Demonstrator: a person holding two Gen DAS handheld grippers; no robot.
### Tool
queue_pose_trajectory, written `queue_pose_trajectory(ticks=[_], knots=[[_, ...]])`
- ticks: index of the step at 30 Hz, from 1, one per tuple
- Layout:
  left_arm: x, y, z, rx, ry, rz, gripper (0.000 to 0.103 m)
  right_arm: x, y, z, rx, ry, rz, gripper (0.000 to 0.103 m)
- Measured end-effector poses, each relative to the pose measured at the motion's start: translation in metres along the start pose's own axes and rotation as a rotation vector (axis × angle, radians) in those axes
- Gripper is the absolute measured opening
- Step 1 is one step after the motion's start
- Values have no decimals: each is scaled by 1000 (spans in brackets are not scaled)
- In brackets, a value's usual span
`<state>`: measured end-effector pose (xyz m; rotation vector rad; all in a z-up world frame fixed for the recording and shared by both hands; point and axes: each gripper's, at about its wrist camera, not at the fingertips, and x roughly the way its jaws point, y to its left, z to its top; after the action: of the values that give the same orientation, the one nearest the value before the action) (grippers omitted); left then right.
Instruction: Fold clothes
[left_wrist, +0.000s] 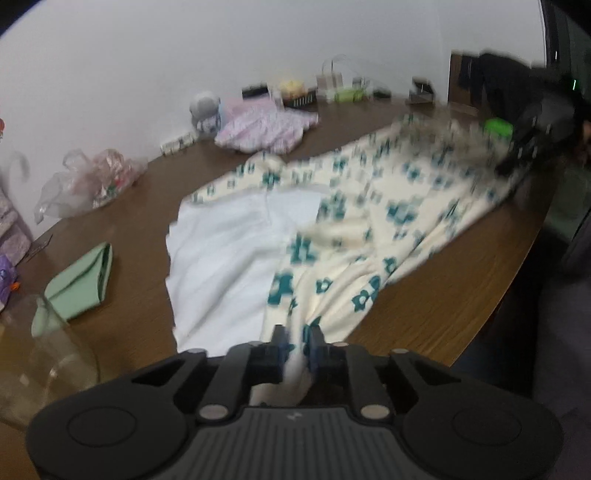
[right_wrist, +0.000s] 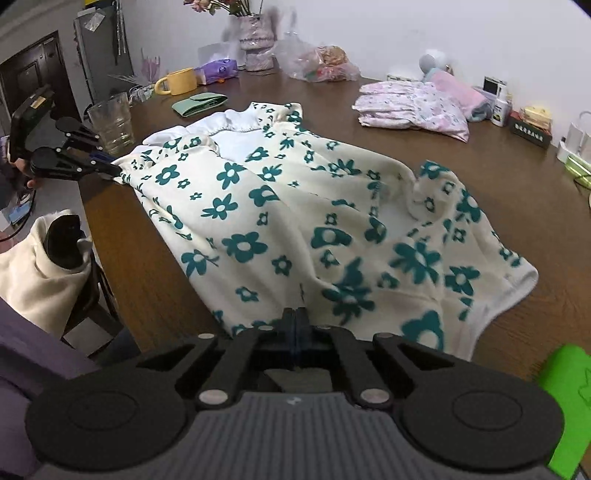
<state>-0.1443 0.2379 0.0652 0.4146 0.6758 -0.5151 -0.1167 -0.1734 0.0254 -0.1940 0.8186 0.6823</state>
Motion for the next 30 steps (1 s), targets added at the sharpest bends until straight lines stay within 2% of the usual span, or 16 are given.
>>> queue_pose_trajectory(ticks=[2, 4, 5, 6, 7, 9, 10, 16, 19, 23, 24, 25, 26, 27, 28, 30], knots=[[7, 5, 22, -3, -23, -6, 26, -11, -3, 6, -10, -16, 16, 3], [30, 13, 48, -8, -24, -5, 57, -26, -9, 17, -19, -58, 26, 10], [41, 16, 62, -10, -24, -5, 61, -38, -16, 26, -22, -101, 26, 17], [53, 20, 75, -12, -24, -5, 68, -50, -22, 36, -24, -145, 26, 33], [64, 24, 88, -14, -24, -5, 73, -52, -32, 47, -35, -147, 3, 42], [87, 31, 115, -19, -25, -4, 78, -46, -53, 71, -60, -120, -60, 42], [98, 35, 128, -21, -25, -4, 77, -44, -63, 82, -73, -106, -91, 42], [168, 57, 206, -40, -19, -7, 77, 21, -122, 119, -23, 87, -13, 41], [208, 72, 201, -110, 55, -40, 76, 50, -147, 129, 3, 170, 37, 41], [233, 82, 187, -142, 128, -94, 76, 66, -155, 118, 28, 196, 91, 39], [235, 85, 182, -159, 139, -111, 72, 69, -156, 116, 34, 200, 101, 32], [235, 87, 177, -173, 148, -125, 54, 72, -155, 115, 33, 204, 106, 23], [235, 89, 173, -182, 153, -139, 42, 74, -153, 113, 32, 207, 101, 20], [233, 88, 171, -184, 151, -131, 24, 75, -152, 112, 32, 209, 93, 15], [231, 88, 169, -185, 150, -124, 14, 75, -151, 110, 28, 206, 86, 11], [219, 87, 167, -197, 118, -103, 8, 70, -146, 109, 12, 188, 66, 9]])
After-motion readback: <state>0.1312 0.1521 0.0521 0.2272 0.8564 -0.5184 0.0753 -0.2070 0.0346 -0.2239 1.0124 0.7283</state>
